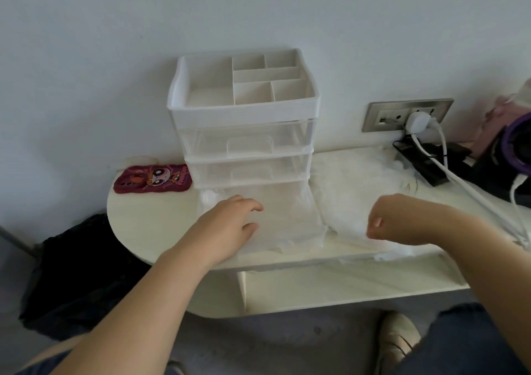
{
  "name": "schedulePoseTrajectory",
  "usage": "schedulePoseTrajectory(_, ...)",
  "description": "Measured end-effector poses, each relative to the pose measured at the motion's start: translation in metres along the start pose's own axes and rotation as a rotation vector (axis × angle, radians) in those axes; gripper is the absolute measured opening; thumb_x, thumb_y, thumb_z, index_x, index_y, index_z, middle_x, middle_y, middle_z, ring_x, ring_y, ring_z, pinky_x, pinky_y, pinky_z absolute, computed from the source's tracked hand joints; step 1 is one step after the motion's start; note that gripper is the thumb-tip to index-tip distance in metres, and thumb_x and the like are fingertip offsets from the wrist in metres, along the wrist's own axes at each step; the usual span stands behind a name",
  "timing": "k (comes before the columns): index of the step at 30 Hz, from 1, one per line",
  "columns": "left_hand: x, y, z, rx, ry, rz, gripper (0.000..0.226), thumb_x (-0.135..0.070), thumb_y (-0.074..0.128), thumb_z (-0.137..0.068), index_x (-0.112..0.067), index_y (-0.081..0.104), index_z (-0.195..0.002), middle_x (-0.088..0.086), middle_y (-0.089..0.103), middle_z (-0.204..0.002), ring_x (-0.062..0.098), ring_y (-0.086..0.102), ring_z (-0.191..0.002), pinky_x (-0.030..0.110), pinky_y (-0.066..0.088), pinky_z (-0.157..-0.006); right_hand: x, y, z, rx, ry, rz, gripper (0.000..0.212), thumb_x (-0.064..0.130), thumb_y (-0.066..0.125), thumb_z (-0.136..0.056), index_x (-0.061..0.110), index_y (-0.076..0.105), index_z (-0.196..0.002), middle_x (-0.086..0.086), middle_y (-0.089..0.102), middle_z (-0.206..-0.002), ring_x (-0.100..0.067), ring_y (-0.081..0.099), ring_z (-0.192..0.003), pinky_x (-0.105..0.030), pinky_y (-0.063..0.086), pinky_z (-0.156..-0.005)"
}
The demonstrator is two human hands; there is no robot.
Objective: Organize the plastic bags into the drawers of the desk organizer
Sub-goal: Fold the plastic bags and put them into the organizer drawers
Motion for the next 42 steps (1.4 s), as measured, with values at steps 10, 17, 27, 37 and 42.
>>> schedulePoseTrajectory(10, -0.016, 0.016, 0.004, 0.041, 0.053, 0.036, 0.038, -0.047, 0.05, -0.091, -0.035, 0.052, -0.128, -0.021, 0.047, -0.13, -0.004, 0.045, -0.116, 0.014, 0.031, -0.09, -0.012, 0.038, -0.025, -0.098, 0.018, -0.061, 0.052, 0.035, 0.045, -0.097, 0.011, 0.035, -0.142, -0.006, 0.032, -0.151, -0.023, 0.029, -0.137, -0.038, 0.031, -0.109)
schedulePoseTrajectory(17, -0.016, 0.015, 0.003, 0.038, 0.059, 0.03, 0.04, -0.047, 0.053, -0.09, -0.036, 0.052, -0.128, -0.023, 0.047, -0.128, -0.009, 0.04, -0.109, 0.013, 0.03, -0.089, -0.014, 0.029, -0.019, -0.264, 0.061, -0.076, 0.038, 0.035, 0.059, -0.091, 0.029, 0.056, -0.128, 0.0, 0.057, -0.126, -0.022, 0.057, -0.111, -0.03, 0.045, -0.089)
schedulePoseTrajectory(27, -0.016, 0.01, 0.004, 0.036, 0.059, 0.035, 0.04, -0.045, 0.054, -0.09, -0.036, 0.051, -0.129, -0.022, 0.046, -0.131, -0.007, 0.041, -0.114, 0.014, 0.03, -0.092, -0.013, 0.02, -0.004, -0.322, 0.03, -0.088, 0.032, 0.033, 0.047, -0.095, 0.014, 0.072, -0.096, -0.006, 0.07, -0.097, -0.023, 0.064, -0.087, -0.035, 0.053, -0.077)
schedulePoseTrajectory(37, -0.052, -0.011, 0.01, -0.008, 0.116, 0.723, 0.037, -0.06, 0.055, -0.082, -0.035, 0.064, -0.107, -0.023, 0.067, -0.104, -0.006, 0.06, -0.102, 0.009, 0.045, -0.088, 0.031, -0.019, 0.023, -0.46, -0.058, -1.225, 0.027, 0.031, 0.063, -0.086, 0.008, 0.067, -0.072, 0.0, 0.065, -0.057, -0.01, 0.057, -0.05, -0.01, 0.041, -0.042)
schedulePoseTrajectory(42, -0.056, -0.007, 0.011, 0.199, 0.091, 1.028, 0.078, -0.074, 0.059, -0.069, -0.028, 0.052, -0.132, -0.007, 0.06, -0.128, 0.015, 0.055, -0.121, 0.04, 0.044, -0.101, 0.08, -0.015, 0.013, -0.365, -0.196, -1.547, 0.027, 0.025, 0.061, -0.089, 0.0, 0.07, -0.081, -0.023, 0.07, -0.093, -0.039, 0.067, -0.093, -0.055, 0.051, -0.089)
Point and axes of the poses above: each hand's wrist, its own z-axis away from the middle knuckle, its own y-axis out of the palm, x = y × z, the point moved 5 cm from there along -z, towards the middle knuckle
